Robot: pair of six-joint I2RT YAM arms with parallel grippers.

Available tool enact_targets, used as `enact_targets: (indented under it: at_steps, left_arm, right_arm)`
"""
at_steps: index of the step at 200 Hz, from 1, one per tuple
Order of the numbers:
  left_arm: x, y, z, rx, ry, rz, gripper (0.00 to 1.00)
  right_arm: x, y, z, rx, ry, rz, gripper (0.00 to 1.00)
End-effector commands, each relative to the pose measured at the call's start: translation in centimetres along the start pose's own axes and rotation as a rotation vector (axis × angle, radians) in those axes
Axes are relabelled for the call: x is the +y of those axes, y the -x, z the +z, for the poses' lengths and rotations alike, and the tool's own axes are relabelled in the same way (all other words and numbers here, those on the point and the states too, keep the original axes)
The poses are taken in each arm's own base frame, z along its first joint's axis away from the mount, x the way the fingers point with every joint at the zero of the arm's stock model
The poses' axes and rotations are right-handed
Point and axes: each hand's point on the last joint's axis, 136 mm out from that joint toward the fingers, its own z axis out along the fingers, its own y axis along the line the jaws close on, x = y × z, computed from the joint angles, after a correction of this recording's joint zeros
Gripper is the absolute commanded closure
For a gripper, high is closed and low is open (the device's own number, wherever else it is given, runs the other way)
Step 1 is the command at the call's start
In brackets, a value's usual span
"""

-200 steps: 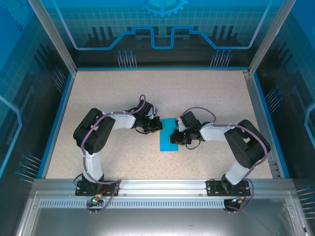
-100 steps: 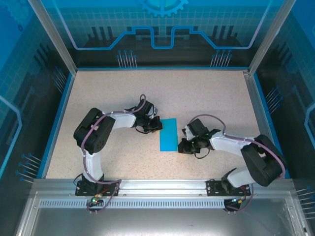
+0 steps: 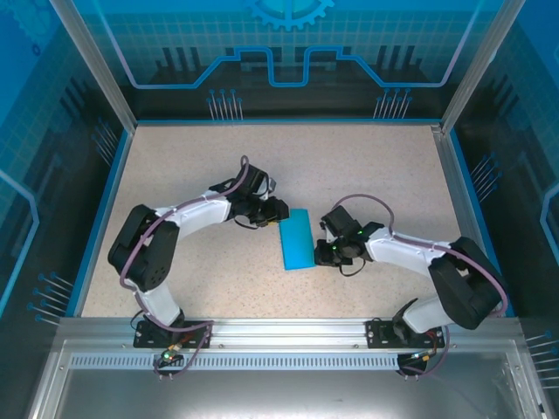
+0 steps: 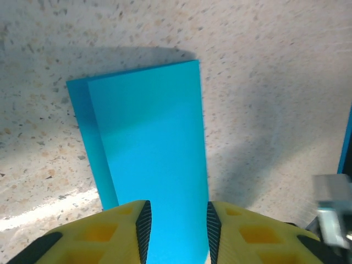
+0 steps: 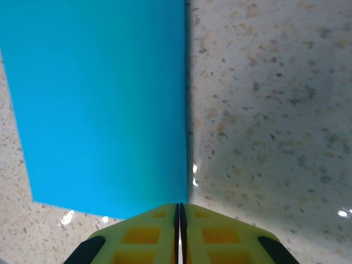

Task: Fold a paper plane with a square sheet of paper (pick it up from the middle)
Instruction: Move the square sheet of paper to the center of the table.

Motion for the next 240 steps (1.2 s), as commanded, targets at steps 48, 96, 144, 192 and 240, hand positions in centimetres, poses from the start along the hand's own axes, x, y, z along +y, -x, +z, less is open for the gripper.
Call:
enact_targets:
  at_steps: [48, 96, 144, 192, 240]
  left_arm:
    - [3.4, -1.8, -2.2, -0.048, 0.099, -0.079, 0.63]
    - [5.2, -2.8, -3.2, -0.084, 0.129, -0.122, 0.63]
    - [6.5, -3.8, -4.5, -0.127, 0.149, -0.150, 0.63]
    - [5.1, -5.0, -5.3, -0.132, 0.052, -0.144, 0.77]
    - [3.2, -6.1, -5.8, -0.109, 0.014, -0.118, 0.87]
  right_arm:
    - [2.2, -0.7, 2.7, 0.082, -0.021, 0.000, 0.88]
    - [6.4, -1.9, 6.1, 0.148, 0.073, 0.037, 0.88]
    - [10.9, 2.3, 6.1, 0.036, 0.194, 0.058, 0.89]
    - [9.6, 5.5, 2.0, -0.082, 0.244, 0.011, 0.90]
    - [9.5, 7.1, 2.4, -0.036, 0.295, -0.053, 0.91]
